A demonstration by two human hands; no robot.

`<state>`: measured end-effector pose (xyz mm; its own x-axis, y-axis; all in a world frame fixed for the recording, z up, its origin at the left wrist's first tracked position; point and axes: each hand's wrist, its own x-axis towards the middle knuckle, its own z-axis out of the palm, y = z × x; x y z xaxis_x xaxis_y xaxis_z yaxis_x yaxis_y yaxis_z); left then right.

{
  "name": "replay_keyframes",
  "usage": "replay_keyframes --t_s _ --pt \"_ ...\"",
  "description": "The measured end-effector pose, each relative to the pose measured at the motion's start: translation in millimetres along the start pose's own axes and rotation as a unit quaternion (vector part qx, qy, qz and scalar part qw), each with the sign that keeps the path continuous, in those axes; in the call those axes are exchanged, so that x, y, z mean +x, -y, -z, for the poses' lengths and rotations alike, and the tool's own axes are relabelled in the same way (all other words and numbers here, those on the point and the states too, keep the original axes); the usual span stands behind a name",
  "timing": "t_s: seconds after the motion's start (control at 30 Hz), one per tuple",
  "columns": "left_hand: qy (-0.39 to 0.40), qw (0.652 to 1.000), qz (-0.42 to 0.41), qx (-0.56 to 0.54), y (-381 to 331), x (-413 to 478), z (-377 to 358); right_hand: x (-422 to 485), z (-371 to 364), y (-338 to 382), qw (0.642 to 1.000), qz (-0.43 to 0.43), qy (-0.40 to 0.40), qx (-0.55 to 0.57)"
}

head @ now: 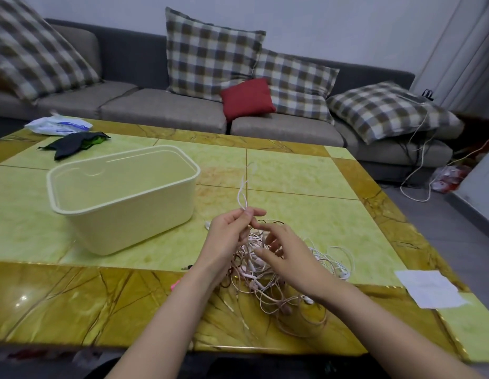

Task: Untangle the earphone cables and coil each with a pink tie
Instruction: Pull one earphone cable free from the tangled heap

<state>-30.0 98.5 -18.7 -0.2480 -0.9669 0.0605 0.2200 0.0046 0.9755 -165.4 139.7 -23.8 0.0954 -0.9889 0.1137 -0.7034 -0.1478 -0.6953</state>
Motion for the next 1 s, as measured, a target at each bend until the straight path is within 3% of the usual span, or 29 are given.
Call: replay_keyframes --t_s 0.17,0.33,0.43,0.6,0.83,1.0 --pt "0.034 0.998 0.014 -0.042 -0.3 2.0 0.9 9.9 -3.0 9.5 0.996 -0.019 -0.034 0.079" --pt "0.016 1.000 0.012 -0.020 -0.7 2.4 8.4 6.7 1.1 17.7 0.991 -0.022 -0.004 0.134" --pt "-0.023 1.000 0.005 -0.010 0.8 4.5 12.2 5.2 11.9 17.8 0.996 -0.025 0.002 0.081" --pt "-0.108 0.993 0.005 -0.050 -0.4 9.7 21.7 -1.8 33.5 8.0 0.990 -0.055 -0.029 -0.124" --pt "-0.153 0.988 0.024 -0.015 3.4 8.7 26.8 -2.8 45.2 -14.8 0.989 -0.091 -0.041 -0.109" --pt "-0.193 0.981 0.024 -0.031 4.0 9.4 28.5 -5.7 47.9 -19.4 0.969 -0.095 -0.034 -0.227"
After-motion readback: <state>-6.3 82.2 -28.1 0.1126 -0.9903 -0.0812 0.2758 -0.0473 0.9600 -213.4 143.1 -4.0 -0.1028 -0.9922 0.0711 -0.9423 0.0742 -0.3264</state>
